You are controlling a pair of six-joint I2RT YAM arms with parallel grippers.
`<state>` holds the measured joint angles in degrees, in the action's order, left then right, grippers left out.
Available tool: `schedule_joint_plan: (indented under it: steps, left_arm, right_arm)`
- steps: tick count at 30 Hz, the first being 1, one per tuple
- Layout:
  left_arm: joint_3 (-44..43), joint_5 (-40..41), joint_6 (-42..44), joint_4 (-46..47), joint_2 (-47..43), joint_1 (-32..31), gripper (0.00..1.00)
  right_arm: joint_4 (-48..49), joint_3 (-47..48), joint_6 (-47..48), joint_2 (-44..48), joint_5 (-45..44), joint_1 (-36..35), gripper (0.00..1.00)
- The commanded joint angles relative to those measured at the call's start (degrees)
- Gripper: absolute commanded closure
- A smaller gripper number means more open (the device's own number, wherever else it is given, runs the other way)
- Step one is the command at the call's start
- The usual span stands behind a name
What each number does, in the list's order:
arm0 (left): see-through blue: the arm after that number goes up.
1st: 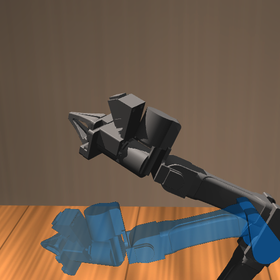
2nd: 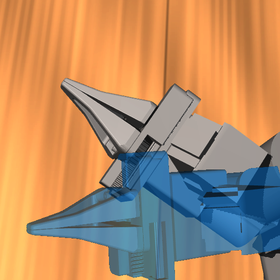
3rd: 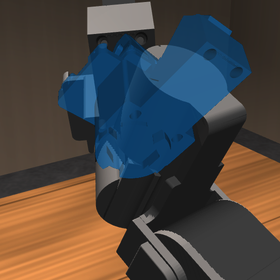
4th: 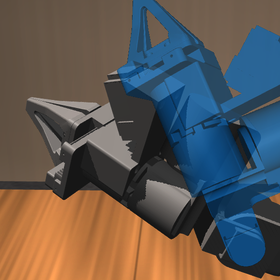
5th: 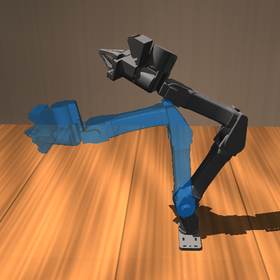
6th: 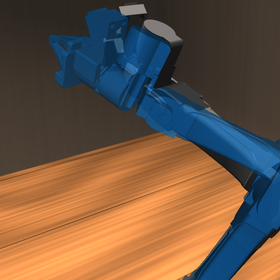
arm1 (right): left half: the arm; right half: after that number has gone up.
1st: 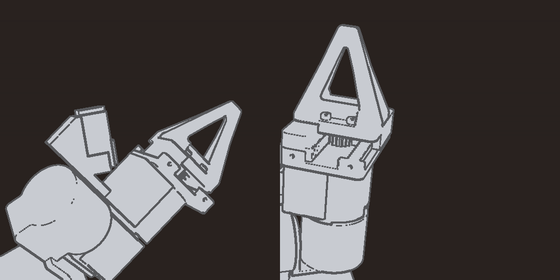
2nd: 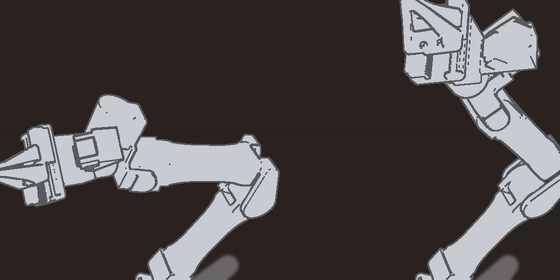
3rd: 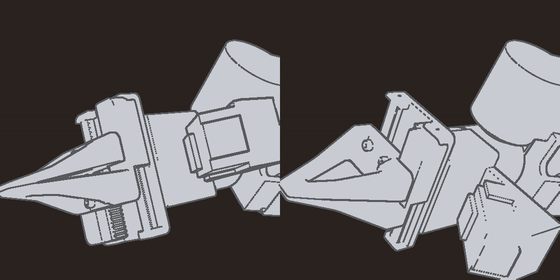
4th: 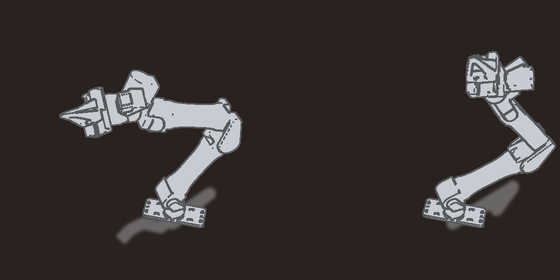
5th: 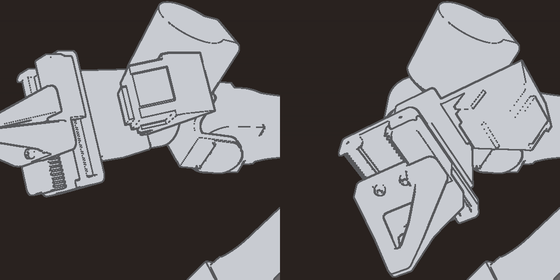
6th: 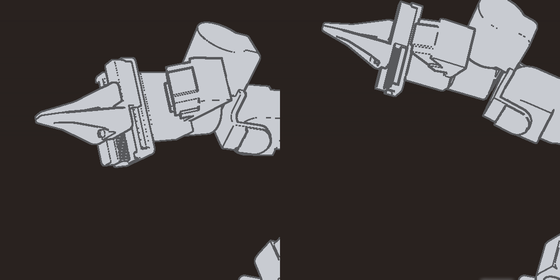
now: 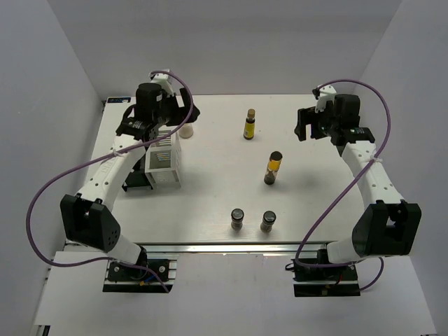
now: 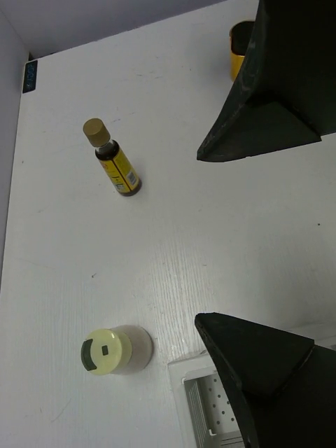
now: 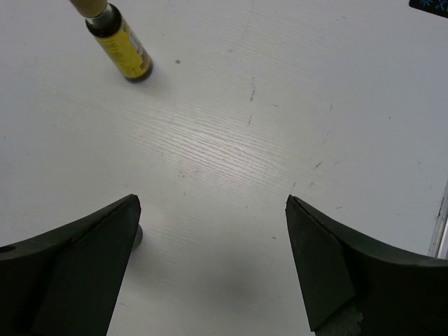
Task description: Organize the condiment bottles
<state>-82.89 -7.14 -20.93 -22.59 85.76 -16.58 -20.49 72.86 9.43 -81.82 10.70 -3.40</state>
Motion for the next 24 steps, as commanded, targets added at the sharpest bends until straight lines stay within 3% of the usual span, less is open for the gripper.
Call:
schedule_joint_plan:
  steps: [1,6,9,13,15,18,19,20,22,24]
  left_arm:
    - [-3.2,1.8,2.8,-1.1,0.8,-0.6,0.02]
    - [-4.1,3.7,5.1,-1.5,3.4,-0.9,0.02]
    - [-4.8,6.2,5.3,-1.7,4.7,-1.0,0.02]
    - [-7.2,8.7,6.5,-1.8,7.8,-1.0,0.15]
    - [-8.3,9.6,7.7,-2.1,10.5,-1.0,0.29]
    - [-11.2,11.9,9.1,-2.8,14.5,-1.3,0.34]
    - [-12.2,13.8,9.2,-3.8,15.5,-1.4,0.33]
    - [-14.1,15.4,9.5,-4.1,17.7,-1.5,0.27]
    - [-16.2,18.2,10.3,-4.8,19.6,-1.7,0.22]
    - [-20.2,20.1,11.3,-5.7,23.4,-1.7,0.15]
  right_arm:
    - [1.2,2.6,2.1,1.5,7.0,0.1,0.11]
    - [-2.3,0.8,20.6,3.7,23.7,-0.4,0.11]
    - [-3.2,1.2,23.1,3.5,21.7,-4.5,0.11]
    - [-2.9,-0.6,23.4,4.3,24.1,-7.5,0.11]
    - [-0.3,-1.5,17.5,4.3,24.7,-7.9,0.11]
    - [0.9,-1.8,11.2,3.4,24.2,-8.7,0.34]
    - [1.8,-2.5,9.5,3.5,23.2,-8.7,0.56]
    - [2.7,-4.2,8.3,3.9,22.6,-8.7,0.62]
    - [4.8,-5.6,6.6,4.5,21.6,-8.8,0.55]
    - [4.1,-6.0,6.3,4.0,21.0,-8.8,0.40]
